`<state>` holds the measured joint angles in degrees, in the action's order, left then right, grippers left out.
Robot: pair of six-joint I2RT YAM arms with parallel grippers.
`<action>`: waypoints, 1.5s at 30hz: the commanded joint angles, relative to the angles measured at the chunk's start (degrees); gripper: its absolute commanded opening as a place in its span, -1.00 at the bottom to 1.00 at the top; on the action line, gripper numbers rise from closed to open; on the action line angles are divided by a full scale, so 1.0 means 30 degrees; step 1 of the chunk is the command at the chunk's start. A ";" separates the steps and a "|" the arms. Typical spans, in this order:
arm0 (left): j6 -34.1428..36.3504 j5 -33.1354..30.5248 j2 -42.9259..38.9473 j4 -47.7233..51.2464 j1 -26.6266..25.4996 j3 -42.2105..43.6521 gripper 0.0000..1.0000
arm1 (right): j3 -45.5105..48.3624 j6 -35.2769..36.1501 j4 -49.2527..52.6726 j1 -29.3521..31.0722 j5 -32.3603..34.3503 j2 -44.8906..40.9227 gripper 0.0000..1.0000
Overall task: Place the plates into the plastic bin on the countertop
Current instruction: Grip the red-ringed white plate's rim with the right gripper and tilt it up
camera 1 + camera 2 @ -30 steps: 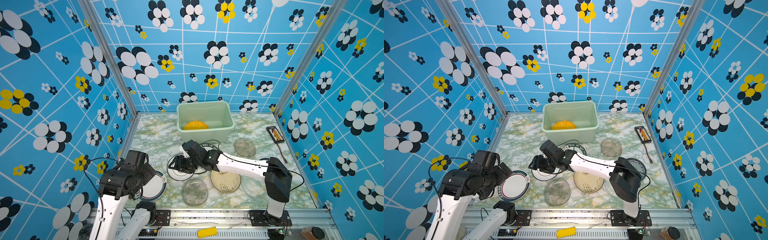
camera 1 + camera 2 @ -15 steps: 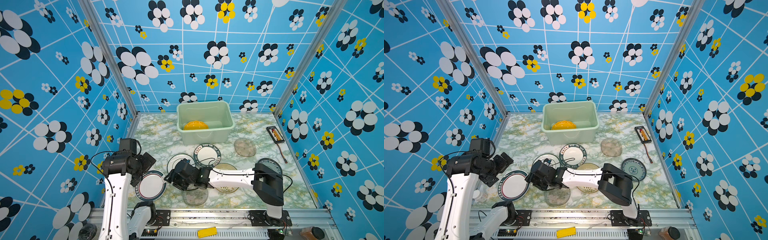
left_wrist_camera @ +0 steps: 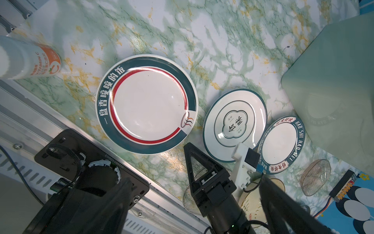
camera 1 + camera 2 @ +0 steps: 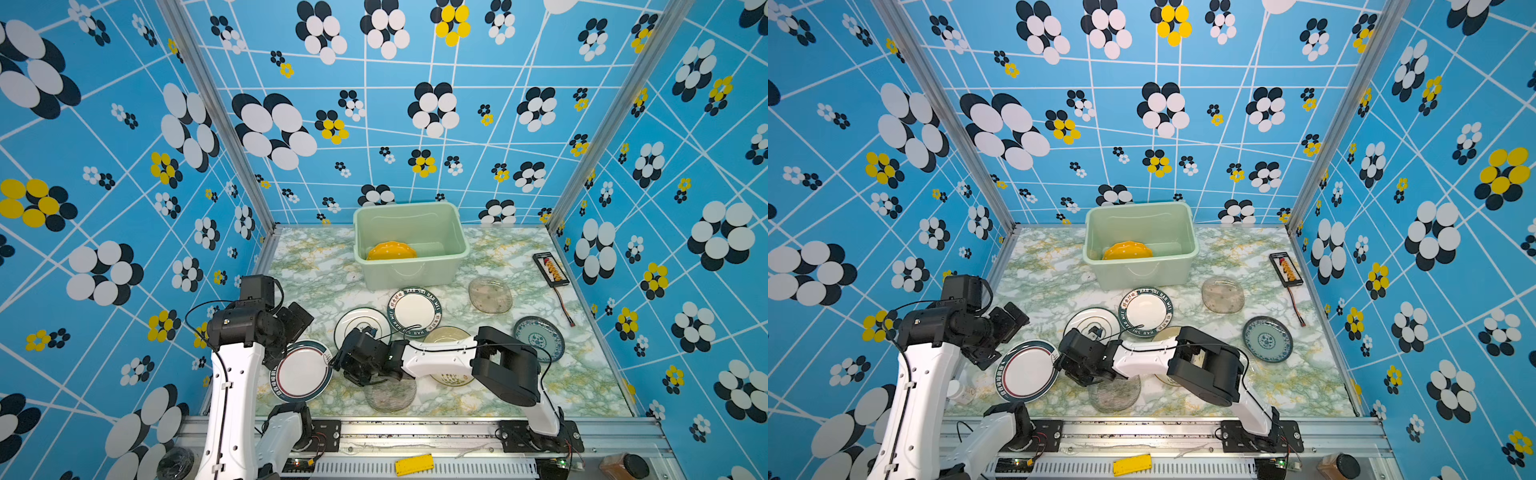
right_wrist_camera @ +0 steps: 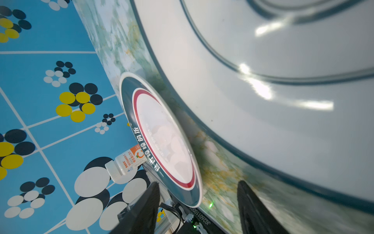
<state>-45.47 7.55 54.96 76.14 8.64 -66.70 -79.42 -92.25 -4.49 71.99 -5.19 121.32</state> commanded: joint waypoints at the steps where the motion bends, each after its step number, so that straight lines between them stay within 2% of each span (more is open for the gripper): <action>1: -0.0179 -0.0049 0.0199 -0.0243 0.0199 0.0039 0.98 | -0.0796 -0.0093 -0.0436 -0.0177 -0.0333 0.0581 0.25; 18: -0.0500 0.0001 0.0256 -0.0232 0.0312 -0.0861 0.99 | -0.3305 -0.0630 0.1092 -0.0384 -0.1774 0.2901 0.03; 23: -0.0695 0.0098 0.0241 -0.0230 0.0341 -0.1136 0.99 | -0.3810 -0.0739 0.1204 -0.0380 -0.2075 0.3407 -0.19; 28: -0.0919 0.0200 0.0349 -0.0256 0.0371 -0.1549 0.98 | -0.3908 -0.0862 0.1320 -0.0407 -0.2195 0.3565 -0.28; 37: -0.1334 0.0593 0.0086 -0.0410 0.0409 -0.1638 0.98 | -0.4670 -0.0625 0.1575 -0.0383 -0.2313 0.3711 -0.73; 45: -0.1488 0.1079 -0.0498 -0.0253 0.0415 -0.1266 0.99 | -0.4787 -0.0277 0.1702 -0.0388 -0.2283 0.3655 -0.94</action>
<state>-49.50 9.76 54.50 74.76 9.39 -70.65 -93.32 -93.65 -2.37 71.11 -12.34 131.33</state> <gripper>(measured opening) 0.992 0.072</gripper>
